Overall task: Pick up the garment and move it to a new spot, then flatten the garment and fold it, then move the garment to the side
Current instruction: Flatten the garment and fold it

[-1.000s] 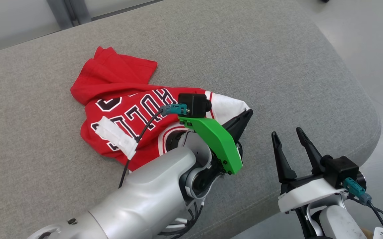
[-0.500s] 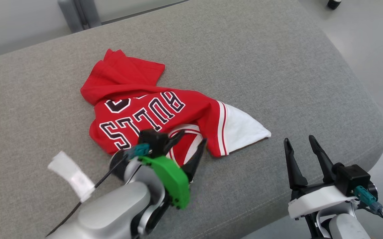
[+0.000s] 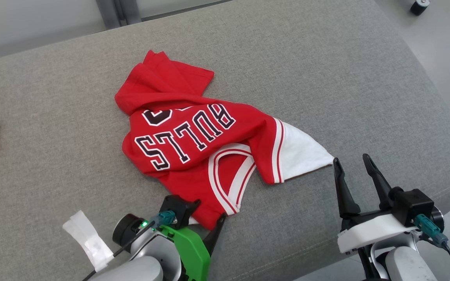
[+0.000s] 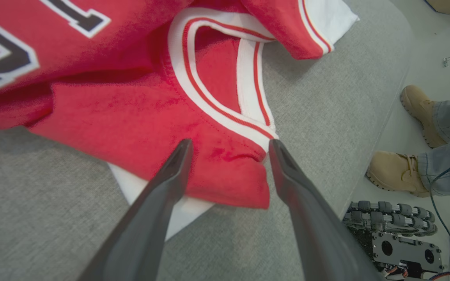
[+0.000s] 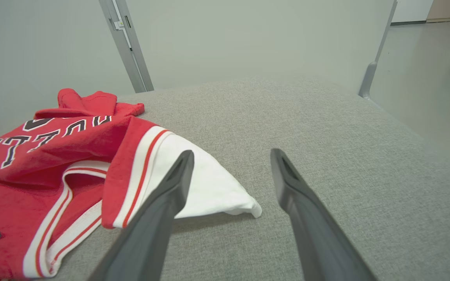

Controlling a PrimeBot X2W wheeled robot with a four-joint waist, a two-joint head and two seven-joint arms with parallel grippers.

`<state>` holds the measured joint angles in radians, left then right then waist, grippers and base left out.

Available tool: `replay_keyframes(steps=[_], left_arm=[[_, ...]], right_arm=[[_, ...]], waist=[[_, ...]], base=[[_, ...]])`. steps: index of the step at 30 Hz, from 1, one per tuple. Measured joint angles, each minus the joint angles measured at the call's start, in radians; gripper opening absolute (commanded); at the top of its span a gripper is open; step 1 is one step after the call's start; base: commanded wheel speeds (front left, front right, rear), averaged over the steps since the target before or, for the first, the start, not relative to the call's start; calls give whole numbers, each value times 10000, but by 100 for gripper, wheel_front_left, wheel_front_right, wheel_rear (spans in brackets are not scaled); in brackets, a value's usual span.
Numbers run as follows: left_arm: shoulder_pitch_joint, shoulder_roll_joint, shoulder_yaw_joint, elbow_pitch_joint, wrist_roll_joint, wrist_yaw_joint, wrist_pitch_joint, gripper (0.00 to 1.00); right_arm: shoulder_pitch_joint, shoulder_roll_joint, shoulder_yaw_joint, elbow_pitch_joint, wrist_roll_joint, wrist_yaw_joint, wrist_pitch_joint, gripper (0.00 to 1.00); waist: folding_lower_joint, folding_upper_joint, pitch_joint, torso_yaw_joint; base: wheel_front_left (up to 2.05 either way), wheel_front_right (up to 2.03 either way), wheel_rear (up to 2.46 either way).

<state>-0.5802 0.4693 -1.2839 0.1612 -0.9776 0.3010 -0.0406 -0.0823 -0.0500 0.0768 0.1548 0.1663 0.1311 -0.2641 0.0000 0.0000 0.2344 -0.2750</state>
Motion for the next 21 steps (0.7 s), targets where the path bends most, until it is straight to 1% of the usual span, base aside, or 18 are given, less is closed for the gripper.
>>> replay_keyframes(steps=[3,5,13,14,15,16,19,21], left_arm=[[102,-113,12,178,441,-199,324,100],[215,-167,2,228,460,-274,424,100],[255,-184,19,926,1126,-431,616,100],[246,-203,25,1012,1147,-453,619,55],[237,-234,31,1080,1160,-466,619,18],[220,-251,35,1143,1162,-493,617,0],[215,-272,278,1168,890,-652,533,0],[319,-291,600,959,416,-738,428,0]], right_arm=[[-38,0,71,6,-4,0,0,100],[-34,0,40,6,-10,0,0,100],[59,-2,23,25,-12,0,0,100],[59,0,27,27,-8,0,0,100],[59,-2,29,29,0,0,0,100],[58,-2,33,33,0,0,0,100],[57,-2,33,40,15,0,0,100],[58,-2,12,40,17,0,0,100]], waist=[[0,0,10,-58],[0,0,16,-108],[0,0,54,-328],[0,0,58,-353],[0,0,62,-377],[0,0,64,-399],[0,0,52,-442],[0,0,17,-436]], base=[[0,0,0],[0,0,0],[0,0,0],[0,0,0],[0,0,0],[0,0,0],[0,0,0],[0,0,0]])
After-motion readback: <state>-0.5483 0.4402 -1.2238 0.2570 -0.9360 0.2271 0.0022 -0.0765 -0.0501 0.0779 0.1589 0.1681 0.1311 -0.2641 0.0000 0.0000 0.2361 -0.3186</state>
